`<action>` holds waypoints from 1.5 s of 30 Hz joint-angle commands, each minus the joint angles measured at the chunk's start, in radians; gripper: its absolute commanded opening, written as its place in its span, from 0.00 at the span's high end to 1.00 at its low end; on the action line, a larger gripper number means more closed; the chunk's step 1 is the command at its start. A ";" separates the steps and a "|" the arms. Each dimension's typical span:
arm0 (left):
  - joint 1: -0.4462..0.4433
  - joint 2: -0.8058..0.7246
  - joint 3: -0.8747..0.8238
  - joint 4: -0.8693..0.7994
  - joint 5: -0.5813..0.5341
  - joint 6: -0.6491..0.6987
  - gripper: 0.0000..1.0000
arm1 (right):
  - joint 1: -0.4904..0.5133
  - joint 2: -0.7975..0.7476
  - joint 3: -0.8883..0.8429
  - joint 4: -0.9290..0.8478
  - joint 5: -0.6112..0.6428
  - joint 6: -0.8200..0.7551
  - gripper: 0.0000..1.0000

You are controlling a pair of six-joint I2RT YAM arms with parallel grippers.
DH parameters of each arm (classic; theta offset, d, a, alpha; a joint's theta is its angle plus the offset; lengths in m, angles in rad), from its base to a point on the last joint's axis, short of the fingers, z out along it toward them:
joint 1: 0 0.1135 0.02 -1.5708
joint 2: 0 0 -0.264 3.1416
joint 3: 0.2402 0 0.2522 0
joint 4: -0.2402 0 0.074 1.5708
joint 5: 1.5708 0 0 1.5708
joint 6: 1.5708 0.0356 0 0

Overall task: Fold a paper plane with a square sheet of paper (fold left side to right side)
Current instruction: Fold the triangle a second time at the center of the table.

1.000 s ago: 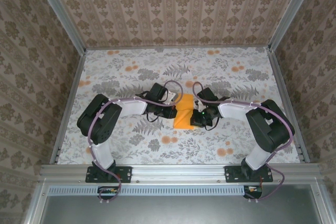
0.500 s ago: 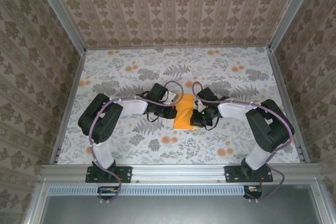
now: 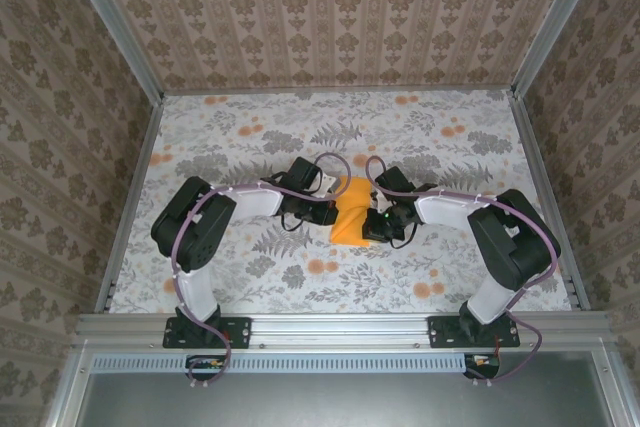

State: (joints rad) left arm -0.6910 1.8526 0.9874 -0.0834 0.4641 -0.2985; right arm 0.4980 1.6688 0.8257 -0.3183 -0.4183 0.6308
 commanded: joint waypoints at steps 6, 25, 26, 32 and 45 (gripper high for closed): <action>-0.006 0.011 0.016 -0.049 -0.028 0.033 1.00 | -0.047 -0.087 0.004 0.031 -0.064 0.007 0.93; -0.027 0.013 0.023 -0.072 -0.057 0.045 1.00 | -0.023 0.129 0.109 0.308 -0.159 0.144 0.97; -0.028 0.014 0.025 -0.074 -0.059 0.046 1.00 | -0.022 0.135 0.110 0.303 -0.156 0.141 0.97; -0.029 0.017 0.025 -0.078 -0.063 0.047 1.00 | -0.022 0.137 0.104 0.245 -0.113 0.096 0.97; -0.033 0.019 0.025 -0.083 -0.068 0.050 1.00 | -0.026 0.161 0.108 0.177 -0.048 0.057 0.97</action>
State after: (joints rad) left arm -0.7139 1.8530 1.0039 -0.1131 0.4187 -0.2749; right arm 0.4721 1.8030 0.9157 -0.0860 -0.5011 0.7097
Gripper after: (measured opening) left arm 0.047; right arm 0.048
